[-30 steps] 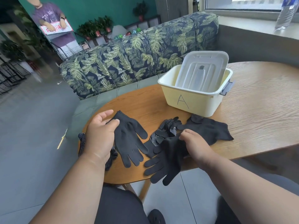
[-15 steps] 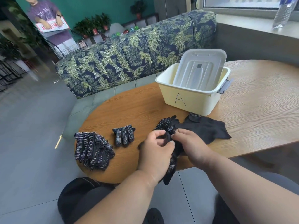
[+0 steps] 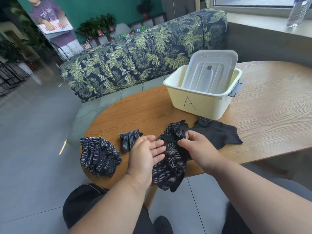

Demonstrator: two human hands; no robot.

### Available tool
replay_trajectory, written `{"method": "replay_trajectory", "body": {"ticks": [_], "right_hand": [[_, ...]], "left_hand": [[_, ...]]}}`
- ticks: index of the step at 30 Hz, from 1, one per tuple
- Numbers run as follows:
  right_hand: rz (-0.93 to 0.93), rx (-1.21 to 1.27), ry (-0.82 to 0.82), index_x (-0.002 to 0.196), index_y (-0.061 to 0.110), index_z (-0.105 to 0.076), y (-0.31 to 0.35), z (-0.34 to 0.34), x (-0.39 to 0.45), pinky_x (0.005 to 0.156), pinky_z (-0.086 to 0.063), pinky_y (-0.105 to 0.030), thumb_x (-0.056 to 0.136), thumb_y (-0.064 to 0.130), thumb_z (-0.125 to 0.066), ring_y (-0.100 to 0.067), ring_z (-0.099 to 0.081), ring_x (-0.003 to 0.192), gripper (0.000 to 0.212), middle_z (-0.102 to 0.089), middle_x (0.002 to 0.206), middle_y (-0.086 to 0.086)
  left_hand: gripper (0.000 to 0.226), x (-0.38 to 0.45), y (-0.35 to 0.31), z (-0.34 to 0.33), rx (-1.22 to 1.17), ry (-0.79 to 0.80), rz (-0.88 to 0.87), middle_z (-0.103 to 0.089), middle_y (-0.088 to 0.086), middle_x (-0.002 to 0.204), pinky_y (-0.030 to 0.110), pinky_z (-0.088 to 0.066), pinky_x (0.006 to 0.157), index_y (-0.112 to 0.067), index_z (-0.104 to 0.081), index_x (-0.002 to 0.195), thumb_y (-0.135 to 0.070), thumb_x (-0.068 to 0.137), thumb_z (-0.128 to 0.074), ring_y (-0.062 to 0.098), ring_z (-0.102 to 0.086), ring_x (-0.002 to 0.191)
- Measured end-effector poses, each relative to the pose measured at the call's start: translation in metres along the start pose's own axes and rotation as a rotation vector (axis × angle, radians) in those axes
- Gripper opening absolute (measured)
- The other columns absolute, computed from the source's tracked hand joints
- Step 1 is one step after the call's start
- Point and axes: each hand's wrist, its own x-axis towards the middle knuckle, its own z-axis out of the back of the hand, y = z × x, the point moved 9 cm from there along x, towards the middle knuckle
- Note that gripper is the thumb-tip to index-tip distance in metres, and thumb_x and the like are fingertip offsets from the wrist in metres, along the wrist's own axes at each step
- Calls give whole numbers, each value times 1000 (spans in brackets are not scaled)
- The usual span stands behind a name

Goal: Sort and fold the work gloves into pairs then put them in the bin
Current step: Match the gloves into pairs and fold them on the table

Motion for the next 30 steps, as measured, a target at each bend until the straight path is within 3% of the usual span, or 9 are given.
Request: {"method": "replay_trajectory", "body": {"ticks": [3, 5, 9, 12, 14, 19, 22, 26, 30], "right_hand": [[-41, 56, 122, 91, 10, -51, 5, -20, -5, 83, -59, -59, 91, 22, -66, -32, -67, 83, 19, -63, 88, -16], [-61, 185, 280, 99, 10, -55, 12, -53, -12, 91, -58, -59, 90, 22, -66, -33, -69, 91, 19, -67, 98, -18], [16, 489, 448, 110, 10, -56, 38, -95, -25, 73, -55, -43, 97, 16, -59, -33, -67, 85, 14, -66, 104, -20], [-38, 368, 342, 118, 8, -58, 20, -80, -14, 84, -53, -51, 99, 24, -63, -36, -69, 98, 25, -69, 115, -19], [-155, 167, 140, 109, 10, -63, -9, -50, -8, 86, -60, -50, 100, 26, -66, -30, -72, 100, 19, -72, 116, -16], [-342, -104, -56, 100, 8, -63, -38, -6, -16, 62, -64, -38, 100, 27, -67, -30, -76, 66, 19, -71, 92, -16], [-295, -231, -74, 90, 11, -57, -30, 1, -17, 62, -64, -41, 99, 30, -67, -34, -78, 67, 23, -67, 82, -11], [-291, -362, -75, 91, 9, -60, -25, 3, -18, 68, -66, -51, 99, 35, -66, -34, -78, 67, 27, -72, 84, -14], [-285, -468, -60, 98, 11, -67, -21, -1, -15, 61, -66, -45, 98, 34, -63, -32, -77, 64, 24, -75, 89, -15]], "left_hand": [[24, 9, -19, 30, 1, -118, -99, -76, 11, 99, 37, -56, 81, -15, -63, 104, -12, 102, -39, 24, -72, 91], [23, 11, -36, 47, 19, -172, -193, -77, 7, 98, 36, -55, 86, -18, -64, 104, -17, 103, -42, 24, -72, 98], [23, 7, -68, 73, 64, -245, -414, -78, -2, 99, 33, -51, 95, -21, -67, 103, -23, 105, -44, 15, -70, 104], [22, 7, -75, 85, 107, -265, -505, -77, -7, 101, 32, -48, 96, -28, -67, 100, -33, 99, -46, 9, -68, 105], [18, 11, -68, 87, 150, -258, -498, -76, -8, 101, 31, -48, 94, -29, -66, 99, -36, 97, -50, 4, -68, 102], [7, 24, -13, 70, 395, -130, -347, -72, -7, 102, 24, -46, 81, -28, -66, 100, -23, 97, -62, 3, -64, 94], [18, 24, 23, 49, 752, 45, -346, -64, -17, 119, 23, -45, 98, -35, -65, 111, -27, 95, -65, -1, -58, 111], [35, 10, 31, 32, 1086, 145, -550, -51, -26, 131, 21, -29, 114, -35, -64, 128, -39, 93, -66, -2, -39, 128], [59, 18, 51, 31, 1237, 246, -529, -21, -20, 165, 32, -10, 127, -42, -31, 157, -54, 102, -47, 8, -8, 154]]}}
